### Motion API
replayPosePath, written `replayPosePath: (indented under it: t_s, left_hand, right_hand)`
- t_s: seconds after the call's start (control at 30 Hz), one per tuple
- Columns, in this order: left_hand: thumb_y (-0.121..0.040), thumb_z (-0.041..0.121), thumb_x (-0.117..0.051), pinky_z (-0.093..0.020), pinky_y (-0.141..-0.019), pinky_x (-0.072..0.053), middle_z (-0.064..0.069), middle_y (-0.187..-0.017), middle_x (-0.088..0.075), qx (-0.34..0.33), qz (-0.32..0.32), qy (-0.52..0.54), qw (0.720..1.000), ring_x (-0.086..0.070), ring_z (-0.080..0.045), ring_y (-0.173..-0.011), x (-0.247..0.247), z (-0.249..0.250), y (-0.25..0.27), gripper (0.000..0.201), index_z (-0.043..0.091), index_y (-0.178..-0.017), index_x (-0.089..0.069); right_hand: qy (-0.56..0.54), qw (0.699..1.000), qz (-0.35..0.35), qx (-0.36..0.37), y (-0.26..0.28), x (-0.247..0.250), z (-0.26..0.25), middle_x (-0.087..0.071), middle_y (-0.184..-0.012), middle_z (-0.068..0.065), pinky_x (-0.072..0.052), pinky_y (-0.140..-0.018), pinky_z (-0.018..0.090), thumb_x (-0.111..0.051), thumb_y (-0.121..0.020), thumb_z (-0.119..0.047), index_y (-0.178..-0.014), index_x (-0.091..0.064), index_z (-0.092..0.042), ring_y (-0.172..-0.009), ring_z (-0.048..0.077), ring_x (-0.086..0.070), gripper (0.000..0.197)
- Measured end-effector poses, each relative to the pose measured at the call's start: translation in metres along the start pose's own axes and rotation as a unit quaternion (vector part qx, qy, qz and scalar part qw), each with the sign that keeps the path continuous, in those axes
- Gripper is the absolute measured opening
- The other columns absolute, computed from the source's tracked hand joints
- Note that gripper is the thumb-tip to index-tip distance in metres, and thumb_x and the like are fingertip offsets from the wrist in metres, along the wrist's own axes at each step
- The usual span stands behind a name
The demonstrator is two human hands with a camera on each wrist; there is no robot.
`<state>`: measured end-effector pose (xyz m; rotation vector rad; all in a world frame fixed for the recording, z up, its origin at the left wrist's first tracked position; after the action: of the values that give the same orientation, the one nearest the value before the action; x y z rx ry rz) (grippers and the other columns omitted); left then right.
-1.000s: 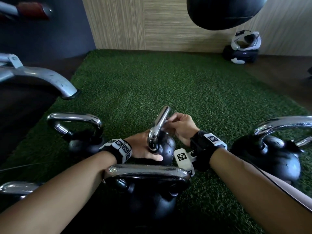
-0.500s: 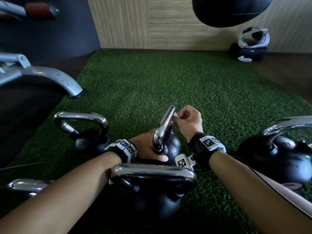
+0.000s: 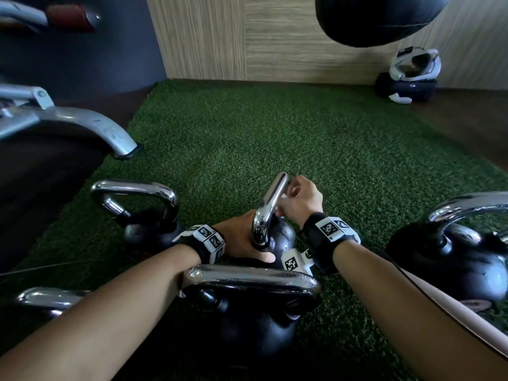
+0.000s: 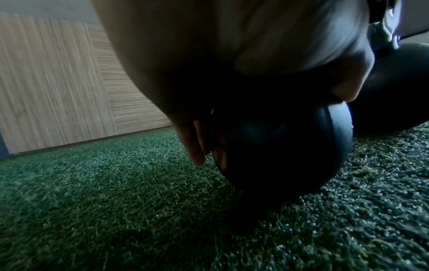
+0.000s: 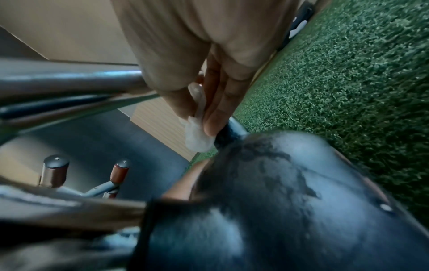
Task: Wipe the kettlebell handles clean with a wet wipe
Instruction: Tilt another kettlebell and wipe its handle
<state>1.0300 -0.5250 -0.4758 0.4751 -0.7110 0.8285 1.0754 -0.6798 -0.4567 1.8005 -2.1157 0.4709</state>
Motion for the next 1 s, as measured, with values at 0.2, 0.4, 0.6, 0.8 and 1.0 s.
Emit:
replayPosePath:
  t_s: [0.2,0.4,0.6,0.8,1.0]
  left_hand:
    - [-0.082,0.040,-0.084,0.003,-0.086,-0.038,0.030,-0.088,-0.045,0.033,-0.054,-0.134,0.989,-0.047,0.011,-0.082,0.009,0.018,0.010,0.033,0.039,-0.098,-0.055]
    - [-0.083,0.045,-0.081,-0.024,-0.109,-0.040,0.008,-0.135,-0.059,0.106,-0.127,-0.224,0.960,-0.055,-0.012,-0.120,0.037,0.008,0.007,0.071,0.021,-0.141,-0.048]
    - [-0.090,0.080,-0.040,-0.030,-0.065,-0.055,0.000,-0.084,-0.077,0.155,0.041,-0.109,0.981,-0.069,-0.016,-0.067,0.103,0.050,0.001,0.068,0.019,-0.090,-0.071]
    - [-0.066,0.071,-0.080,-0.033,-0.064,-0.058,0.003,-0.075,-0.070,0.152,0.013,-0.326,0.933,-0.068,-0.015,-0.068,0.094,0.092,0.007,0.053,0.021,-0.078,-0.067]
    - [-0.072,0.063,-0.080,-0.029,-0.058,-0.046,0.003,-0.079,-0.068,0.150,-0.040,-0.420,0.894,-0.065,-0.018,-0.075,0.102,0.106,0.001,0.046,0.021,-0.076,-0.061]
  right_hand:
    - [-0.069,0.984,-0.116,-0.115,0.004,0.011,-0.002,-0.074,-0.101,0.023,-0.066,-0.064,0.039,-0.077,-0.083,0.005,-0.105,-0.059,-0.007,-0.068,0.027,-0.075,0.030]
    - [0.037,0.995,-0.088,0.004,-0.031,0.064,-0.040,-0.075,-0.107,0.013,-0.060,-0.059,0.032,-0.068,-0.092,-0.001,-0.110,-0.074,-0.015,-0.060,0.020,-0.070,0.023]
    - [0.253,0.937,-0.137,0.200,-0.019,0.041,-0.079,-0.068,-0.121,0.000,-0.046,-0.060,0.008,-0.069,-0.094,-0.014,-0.124,-0.072,-0.017,-0.091,0.006,-0.062,0.031]
    - [0.380,0.862,-0.170,0.289,-0.013,0.032,-0.077,-0.067,-0.119,-0.003,-0.048,-0.096,0.024,-0.075,-0.085,-0.008,-0.119,-0.071,-0.022,-0.109,0.012,-0.058,0.037]
    - [0.420,0.849,-0.185,0.264,-0.010,0.042,-0.086,-0.061,-0.084,-0.011,-0.043,-0.071,0.025,-0.079,-0.083,-0.018,-0.085,-0.073,-0.030,-0.085,0.012,-0.062,0.013]
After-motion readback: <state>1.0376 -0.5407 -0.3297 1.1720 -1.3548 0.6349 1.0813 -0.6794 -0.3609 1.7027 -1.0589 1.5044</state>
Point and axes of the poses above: each hand's wrist, its own y-axis away from the middle knuckle, its own x-axis out of the back of the hand, z = x × y, the point moved 4 cm from there along -y, towards the middle knuckle
